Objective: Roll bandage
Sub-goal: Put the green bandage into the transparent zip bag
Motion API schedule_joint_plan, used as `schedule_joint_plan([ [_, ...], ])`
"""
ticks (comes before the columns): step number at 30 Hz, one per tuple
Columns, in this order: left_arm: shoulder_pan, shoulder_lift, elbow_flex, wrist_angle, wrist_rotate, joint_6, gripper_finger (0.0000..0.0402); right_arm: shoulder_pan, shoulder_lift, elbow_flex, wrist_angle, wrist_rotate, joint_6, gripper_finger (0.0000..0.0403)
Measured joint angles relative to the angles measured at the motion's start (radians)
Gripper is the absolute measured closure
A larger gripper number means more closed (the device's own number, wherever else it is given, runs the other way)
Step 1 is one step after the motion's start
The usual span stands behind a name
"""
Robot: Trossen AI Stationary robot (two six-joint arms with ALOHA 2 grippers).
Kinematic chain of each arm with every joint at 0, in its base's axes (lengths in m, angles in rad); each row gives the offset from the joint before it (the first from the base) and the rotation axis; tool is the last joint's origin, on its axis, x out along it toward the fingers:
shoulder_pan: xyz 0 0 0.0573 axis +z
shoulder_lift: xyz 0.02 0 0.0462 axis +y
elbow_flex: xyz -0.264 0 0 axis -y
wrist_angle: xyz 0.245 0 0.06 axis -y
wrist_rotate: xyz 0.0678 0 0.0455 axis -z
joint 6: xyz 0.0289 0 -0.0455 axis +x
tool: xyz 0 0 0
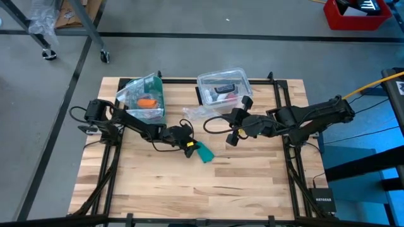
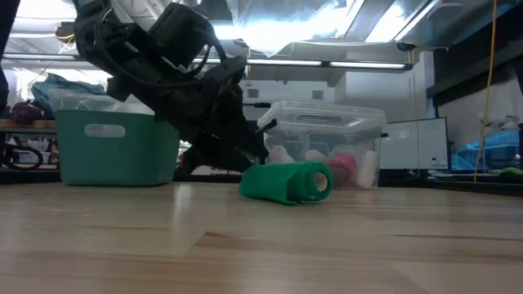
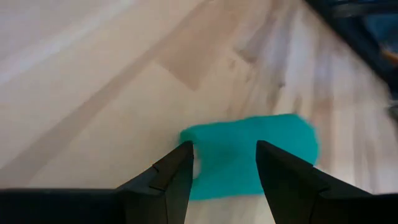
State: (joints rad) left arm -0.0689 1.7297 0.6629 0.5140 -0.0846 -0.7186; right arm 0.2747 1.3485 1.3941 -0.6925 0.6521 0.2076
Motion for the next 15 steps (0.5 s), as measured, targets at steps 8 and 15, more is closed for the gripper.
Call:
schedule_joint_plan([
  [8, -0.004, 0.088, 0.073, -0.009, 0.192, -0.009, 0.0235, 0.000, 0.001, 0.000, 0.001, -0.001, -0.007, 0.0402],
  [15, -0.021, 0.114, 0.126, -0.009, 0.216, 0.075, 0.0236, 0.000, 0.001, 0.000, 0.000, -0.001, -0.007, 0.0402],
])
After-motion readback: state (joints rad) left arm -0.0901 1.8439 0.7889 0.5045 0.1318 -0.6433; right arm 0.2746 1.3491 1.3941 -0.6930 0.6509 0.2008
